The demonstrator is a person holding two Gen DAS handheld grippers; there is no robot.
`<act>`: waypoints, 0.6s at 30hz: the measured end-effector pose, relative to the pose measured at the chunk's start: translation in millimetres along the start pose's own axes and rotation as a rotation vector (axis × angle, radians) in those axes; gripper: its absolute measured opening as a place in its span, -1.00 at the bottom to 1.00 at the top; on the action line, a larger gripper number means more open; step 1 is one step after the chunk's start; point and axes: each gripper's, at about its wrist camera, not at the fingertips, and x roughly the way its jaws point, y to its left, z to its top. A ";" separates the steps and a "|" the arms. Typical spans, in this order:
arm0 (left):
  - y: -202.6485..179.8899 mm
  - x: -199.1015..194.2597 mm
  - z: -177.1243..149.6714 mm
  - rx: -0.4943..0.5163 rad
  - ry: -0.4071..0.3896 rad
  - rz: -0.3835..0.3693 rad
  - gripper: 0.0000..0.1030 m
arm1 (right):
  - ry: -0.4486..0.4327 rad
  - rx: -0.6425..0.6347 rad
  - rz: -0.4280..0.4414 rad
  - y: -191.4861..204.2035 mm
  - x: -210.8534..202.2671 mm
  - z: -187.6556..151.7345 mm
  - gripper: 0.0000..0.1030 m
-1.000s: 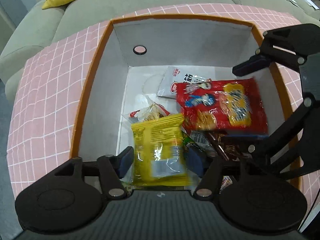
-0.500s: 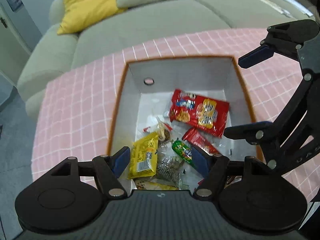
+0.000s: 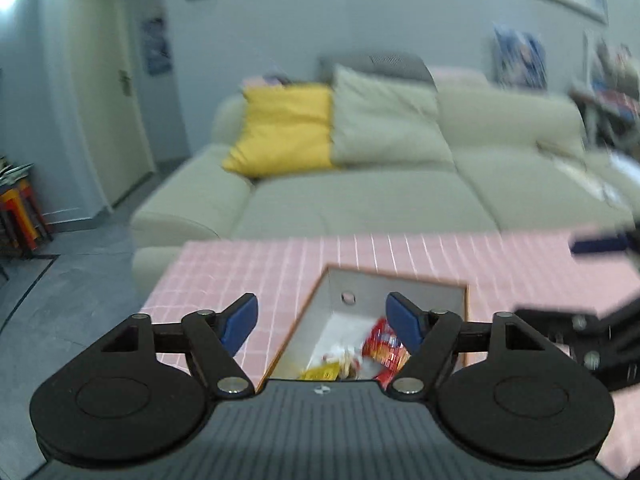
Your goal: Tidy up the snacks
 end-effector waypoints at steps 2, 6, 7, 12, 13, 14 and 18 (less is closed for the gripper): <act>-3.9 -14.4 -4.9 -0.023 -0.029 0.015 0.73 | -0.026 0.023 -0.029 3.8 -17.5 -13.0 0.93; -18.8 -26.6 -21.1 -0.046 -0.047 0.061 0.79 | -0.030 0.086 -0.062 8.0 -39.4 -42.7 0.93; -20.6 -27.9 -24.7 -0.054 -0.048 0.074 0.80 | -0.020 0.091 -0.069 8.2 -40.3 -47.9 0.93; -28.7 -27.6 -45.3 -0.125 -0.030 0.044 0.80 | 0.059 0.055 -0.091 14.8 -34.5 -78.5 0.93; -30.0 -23.9 -49.1 -0.134 -0.014 0.036 0.80 | 0.070 0.055 -0.091 14.8 -31.4 -83.9 0.93; -30.4 -19.4 -53.6 -0.142 0.009 0.028 0.80 | 0.083 0.056 -0.092 14.4 -28.1 -88.7 0.93; -34.3 -2.6 -68.9 -0.161 0.094 0.018 0.80 | 0.117 0.063 -0.120 12.7 -18.2 -104.9 0.93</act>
